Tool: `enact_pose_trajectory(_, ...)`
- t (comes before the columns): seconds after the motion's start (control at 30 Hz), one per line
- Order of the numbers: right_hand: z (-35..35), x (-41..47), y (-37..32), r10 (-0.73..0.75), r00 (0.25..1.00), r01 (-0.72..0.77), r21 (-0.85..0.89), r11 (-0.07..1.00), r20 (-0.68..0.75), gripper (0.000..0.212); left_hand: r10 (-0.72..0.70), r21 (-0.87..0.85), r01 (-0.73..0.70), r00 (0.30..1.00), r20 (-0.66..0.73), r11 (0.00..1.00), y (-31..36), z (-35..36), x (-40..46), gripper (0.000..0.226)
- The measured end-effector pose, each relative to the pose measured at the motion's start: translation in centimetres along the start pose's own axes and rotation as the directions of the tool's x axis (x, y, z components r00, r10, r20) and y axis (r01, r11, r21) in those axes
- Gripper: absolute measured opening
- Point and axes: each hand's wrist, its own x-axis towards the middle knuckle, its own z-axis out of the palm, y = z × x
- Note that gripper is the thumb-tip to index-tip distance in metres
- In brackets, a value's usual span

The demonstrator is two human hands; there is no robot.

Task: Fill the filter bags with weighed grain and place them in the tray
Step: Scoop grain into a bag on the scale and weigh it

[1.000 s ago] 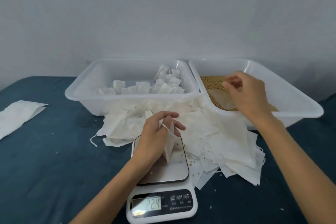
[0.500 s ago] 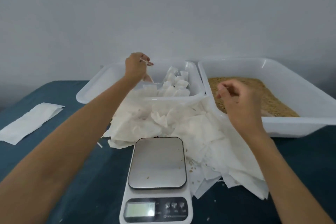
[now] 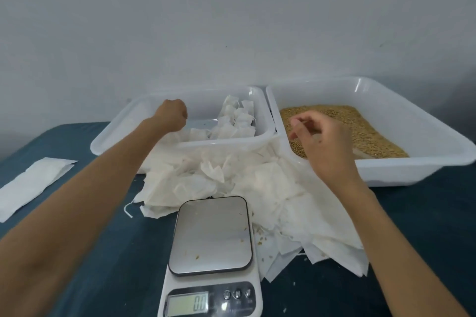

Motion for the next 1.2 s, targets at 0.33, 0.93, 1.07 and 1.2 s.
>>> enact_pose_trajectory(0.33, -0.3, -0.3, -0.1, -0.051, 0.999, 0.052, 0.011, 0.999, -0.011, 0.011, 0.526, -0.2, -0.549, 0.835, -0.161, 0.811, 2.8, 1.7, -16.2, 0.02)
enact_pose_trajectory(0.93, 4.0, -4.7, -4.5, 0.033, 0.859, -0.256, 0.373, 0.892, 0.51, 0.01, 0.126, -0.965, -0.213, 0.973, -0.195, 0.155, 6.4, 4.0, -18.8, 0.028)
enact_pose_trajectory(1.07, 3.8, -4.3, -3.7, 0.112, 0.882, -0.348, 0.472, 0.81, 0.458, 0.018, 0.08, -0.983, -0.162, 0.985, -0.155, 0.088, 5.5, 4.3, -18.8, 0.02)
enact_pose_trajectory(1.2, 4.0, -4.6, -3.6, 0.115, 0.936, -0.266, 0.452, 0.851, 0.333, 0.024, 0.263, -0.981, -0.081, 0.964, -0.033, 0.174, 5.0, 4.0, -18.6, 0.013)
